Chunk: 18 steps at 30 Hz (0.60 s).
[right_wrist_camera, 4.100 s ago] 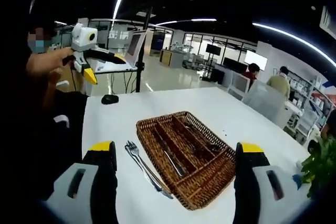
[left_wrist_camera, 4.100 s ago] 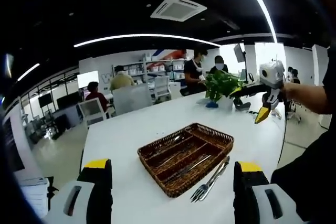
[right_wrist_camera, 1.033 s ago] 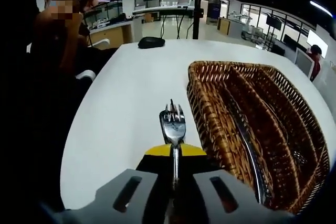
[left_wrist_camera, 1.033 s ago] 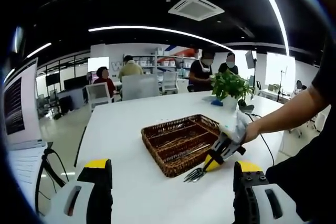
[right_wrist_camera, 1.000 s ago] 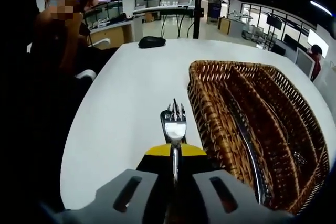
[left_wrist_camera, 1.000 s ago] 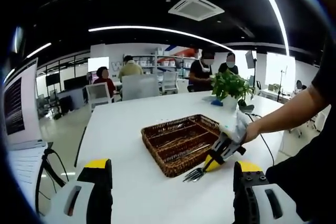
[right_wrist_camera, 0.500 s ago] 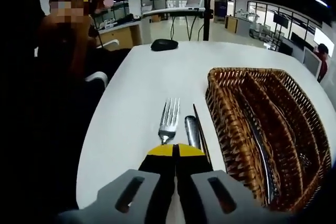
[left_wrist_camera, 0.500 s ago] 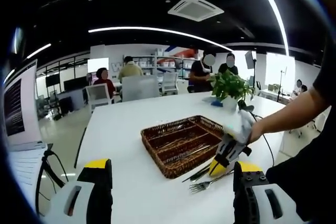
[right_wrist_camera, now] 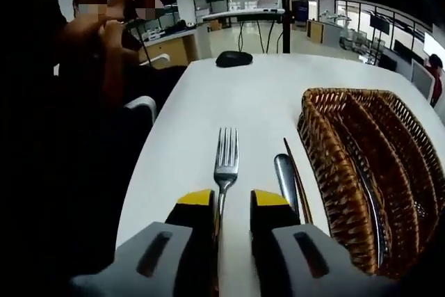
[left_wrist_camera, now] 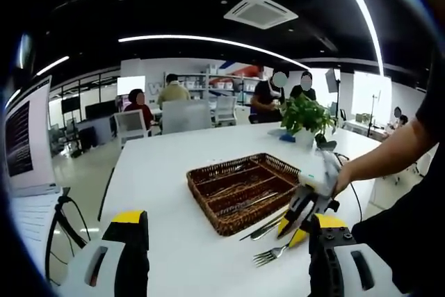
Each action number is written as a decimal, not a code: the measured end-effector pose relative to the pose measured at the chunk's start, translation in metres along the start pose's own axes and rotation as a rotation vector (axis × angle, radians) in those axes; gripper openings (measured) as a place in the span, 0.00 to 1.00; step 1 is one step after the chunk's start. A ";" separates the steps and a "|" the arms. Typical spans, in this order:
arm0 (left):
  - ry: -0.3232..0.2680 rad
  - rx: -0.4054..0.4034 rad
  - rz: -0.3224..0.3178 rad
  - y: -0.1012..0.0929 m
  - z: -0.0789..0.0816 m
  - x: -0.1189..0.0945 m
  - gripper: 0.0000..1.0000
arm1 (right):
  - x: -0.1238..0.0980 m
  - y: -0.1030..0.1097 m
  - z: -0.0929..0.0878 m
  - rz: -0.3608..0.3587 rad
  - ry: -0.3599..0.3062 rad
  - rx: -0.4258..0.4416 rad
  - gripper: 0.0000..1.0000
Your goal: Arrange the knives, forks, and spoons in their matching storage slots by inserting each utensil handle-first until every utensil is classified and aligned in the correct compartment
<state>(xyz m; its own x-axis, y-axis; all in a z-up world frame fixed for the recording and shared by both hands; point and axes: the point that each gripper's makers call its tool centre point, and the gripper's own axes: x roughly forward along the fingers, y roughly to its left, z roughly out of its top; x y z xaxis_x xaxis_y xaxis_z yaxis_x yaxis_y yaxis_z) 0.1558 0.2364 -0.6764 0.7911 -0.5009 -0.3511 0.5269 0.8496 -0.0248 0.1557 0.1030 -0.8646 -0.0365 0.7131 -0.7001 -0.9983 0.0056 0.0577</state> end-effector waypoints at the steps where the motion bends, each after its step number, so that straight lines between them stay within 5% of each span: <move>1: 0.000 0.000 0.000 0.000 0.000 0.000 1.00 | 0.002 0.002 0.000 -0.007 0.001 -0.014 0.16; 3: -0.002 -0.003 0.001 0.001 0.000 0.000 1.00 | 0.005 0.000 -0.007 -0.056 0.041 -0.125 0.15; 8: -0.005 -0.009 -0.001 0.001 0.000 0.000 1.00 | 0.011 0.002 -0.007 -0.055 0.002 -0.044 0.15; 11: -0.006 -0.015 -0.005 0.001 -0.001 0.001 1.00 | 0.011 0.007 -0.007 -0.044 -0.016 -0.066 0.02; 18: -0.005 -0.014 -0.011 -0.001 0.000 0.003 1.00 | 0.011 0.007 -0.005 -0.057 -0.049 -0.058 0.00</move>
<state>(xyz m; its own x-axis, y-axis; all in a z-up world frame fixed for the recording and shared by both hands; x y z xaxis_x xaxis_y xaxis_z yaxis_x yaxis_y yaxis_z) 0.1577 0.2345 -0.6778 0.7871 -0.5107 -0.3458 0.5309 0.8464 -0.0415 0.1485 0.1075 -0.8757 0.0210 0.7459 -0.6657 -0.9997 0.0074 -0.0233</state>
